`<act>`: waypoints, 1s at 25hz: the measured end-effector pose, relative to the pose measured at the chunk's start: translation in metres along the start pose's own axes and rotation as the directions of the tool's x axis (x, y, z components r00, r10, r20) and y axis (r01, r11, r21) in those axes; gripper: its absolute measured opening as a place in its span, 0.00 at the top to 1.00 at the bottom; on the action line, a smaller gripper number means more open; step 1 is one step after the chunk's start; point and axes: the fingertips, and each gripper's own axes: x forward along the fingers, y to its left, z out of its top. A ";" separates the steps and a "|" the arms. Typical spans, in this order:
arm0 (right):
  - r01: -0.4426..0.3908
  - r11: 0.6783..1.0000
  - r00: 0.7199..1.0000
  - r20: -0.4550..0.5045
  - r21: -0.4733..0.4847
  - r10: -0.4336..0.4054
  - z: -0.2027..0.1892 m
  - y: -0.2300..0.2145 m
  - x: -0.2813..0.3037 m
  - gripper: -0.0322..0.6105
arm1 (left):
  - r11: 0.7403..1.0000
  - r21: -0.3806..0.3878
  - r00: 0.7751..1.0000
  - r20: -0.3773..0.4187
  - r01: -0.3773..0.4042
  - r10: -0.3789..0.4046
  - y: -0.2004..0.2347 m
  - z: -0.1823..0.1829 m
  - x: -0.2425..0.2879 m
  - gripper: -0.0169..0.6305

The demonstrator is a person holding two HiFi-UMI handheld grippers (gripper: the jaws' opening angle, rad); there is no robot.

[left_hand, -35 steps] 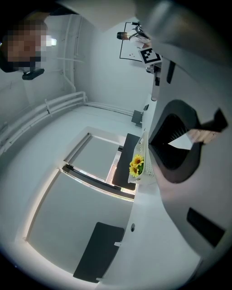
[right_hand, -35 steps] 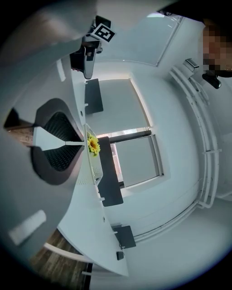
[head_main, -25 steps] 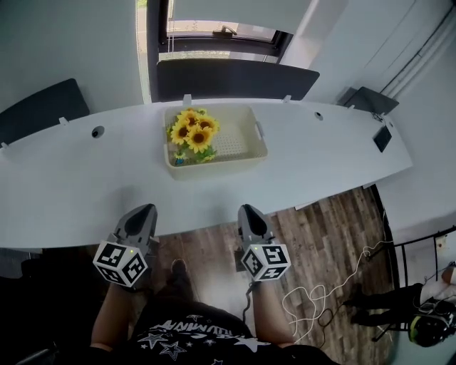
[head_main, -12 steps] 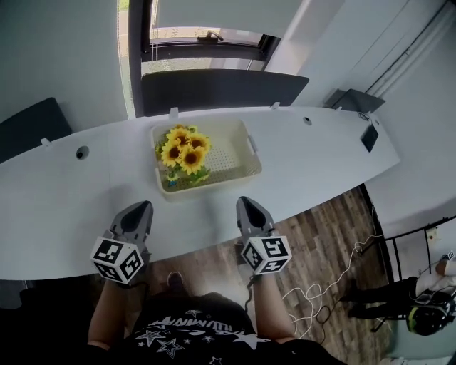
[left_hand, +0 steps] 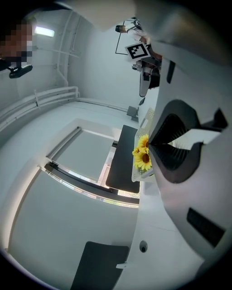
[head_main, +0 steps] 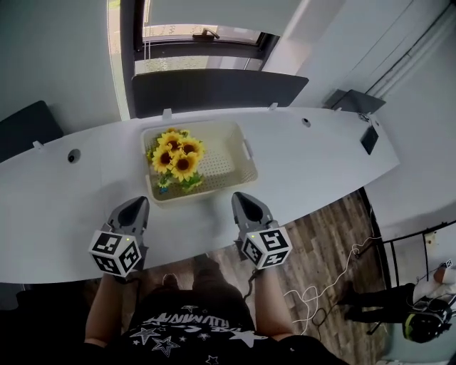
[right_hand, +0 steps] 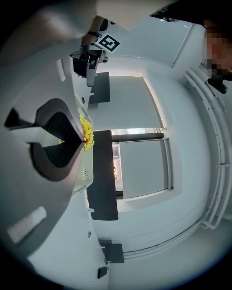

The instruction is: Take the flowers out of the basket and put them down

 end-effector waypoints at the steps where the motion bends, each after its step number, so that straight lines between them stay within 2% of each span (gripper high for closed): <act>1: -0.011 1.000 1.000 0.006 0.003 0.011 0.002 -0.004 0.007 0.95 | 1.000 0.005 1.000 -0.004 -0.012 0.012 0.000 0.001 0.004 0.96; 6: -0.112 0.994 0.992 0.047 -0.013 0.113 0.027 -0.014 0.041 0.95 | 0.996 0.004 0.996 -0.001 -0.091 0.091 0.004 0.004 0.015 0.96; 10: -0.181 0.982 0.980 0.074 -0.050 0.184 0.051 -0.025 0.063 0.95 | 0.982 -0.010 0.981 0.045 -0.187 0.187 0.012 0.013 0.022 0.96; 13: -0.222 0.970 0.974 0.031 -0.094 0.226 0.051 -0.035 0.082 0.95 | 0.975 -0.011 0.974 0.026 -0.223 0.223 0.013 0.013 0.030 0.96; 15: -0.279 0.952 0.960 -0.042 -0.130 0.275 0.045 -0.037 0.097 0.95 | 0.970 0.000 0.970 0.003 -0.242 0.242 0.013 0.010 0.035 0.96; 19: -0.405 0.894 0.906 -0.215 -0.191 0.365 0.028 -0.032 0.123 0.93 | 0.957 0.000 0.957 -0.016 -0.289 0.289 0.013 0.005 0.039 0.96; 20: -0.440 0.879 0.887 -0.243 -0.185 0.392 0.024 -0.030 0.127 0.89 | 0.953 -0.003 0.953 -0.018 -0.302 0.302 0.013 0.004 0.040 0.96; 22: -0.507 0.846 0.844 -0.299 -0.168 0.446 0.014 -0.024 0.134 0.72 | 0.944 -0.003 0.944 -0.025 -0.330 0.330 0.016 0.001 0.041 0.96; 23: -0.536 0.827 0.820 -0.337 -0.168 0.463 0.007 -0.021 0.137 0.67 | 0.940 0.000 0.939 -0.031 -0.342 0.342 0.018 -0.001 0.042 0.95; 25: -0.585 0.789 0.774 -0.420 -0.186 0.475 -0.008 -0.018 0.142 0.65 | 0.933 0.006 0.931 -0.050 -0.361 0.361 0.020 -0.007 0.044 0.84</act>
